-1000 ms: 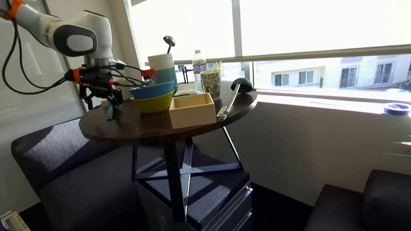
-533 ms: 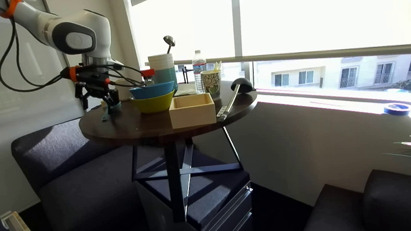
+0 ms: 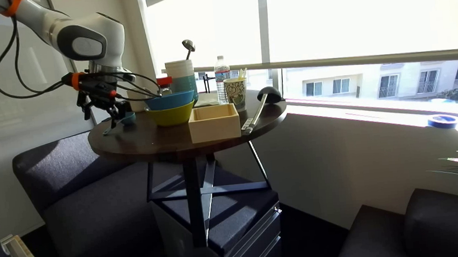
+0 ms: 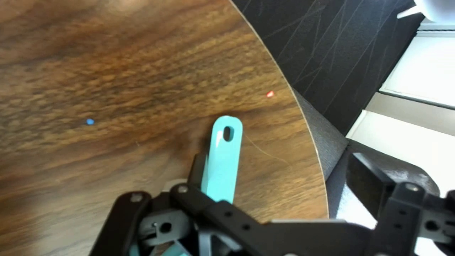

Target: Turn the scoop upside down

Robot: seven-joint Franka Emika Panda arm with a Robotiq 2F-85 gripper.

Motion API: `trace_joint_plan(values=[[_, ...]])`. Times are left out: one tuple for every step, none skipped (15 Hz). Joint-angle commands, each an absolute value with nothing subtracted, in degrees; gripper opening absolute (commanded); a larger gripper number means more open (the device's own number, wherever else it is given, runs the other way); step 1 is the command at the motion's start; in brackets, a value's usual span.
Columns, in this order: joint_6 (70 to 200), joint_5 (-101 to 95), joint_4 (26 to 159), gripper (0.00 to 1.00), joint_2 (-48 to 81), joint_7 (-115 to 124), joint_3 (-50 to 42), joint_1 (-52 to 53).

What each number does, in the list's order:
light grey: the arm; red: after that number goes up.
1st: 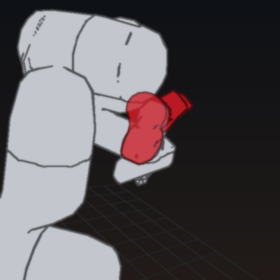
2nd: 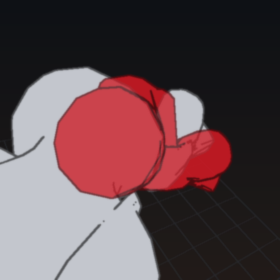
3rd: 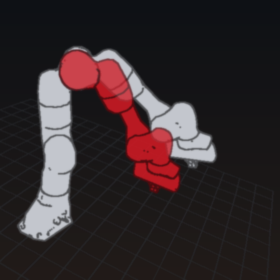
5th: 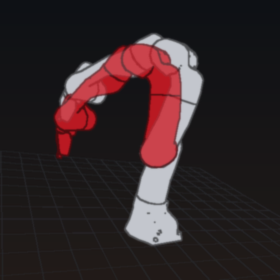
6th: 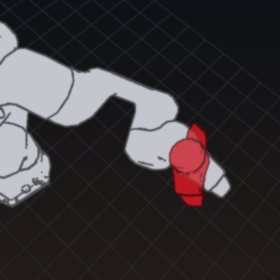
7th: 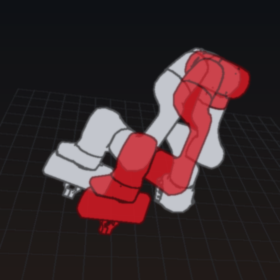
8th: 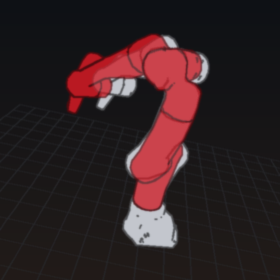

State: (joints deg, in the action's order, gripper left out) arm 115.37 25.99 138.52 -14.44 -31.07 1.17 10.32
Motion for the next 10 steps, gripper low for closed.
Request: trace_joint_plan(values=[[118.2, 28.5, 138.4, 1.0, -15.0, -31.5, 1.4, 10.3], [119.1, 28.1, 138.4, 1.0, -15.1, -31.3, 1.5, 10.2], [120.4, 27.7, 138.4, 1.0, -15.1, -31.1, 1.6, 10.3], [121.4, 27.4, 138.5, 1.0, -14.9, -30.9, 1.6, 10.3], [122.0, 27.4, 138.5, 1.0, -14.7, -31.0, 1.6, 10.4], [122.5, 27.4, 138.6, 1.0, -14.3, -31.1, 1.7, 10.5], [123.0, 27.3, 138.7, 1.0, -14.1, -31.0, 1.8, 10.6], [123.4, 27.1, 138.9, 1.0, -13.8, -30.9, 1.9, 10.6], [123.7, 26.9, 139.0, 1.0, -13.5, -30.7, 2.0, 10.5], [124.0, 26.8, 139.2, 1.0, -13.4, -30.5, 2.1, 10.5]])
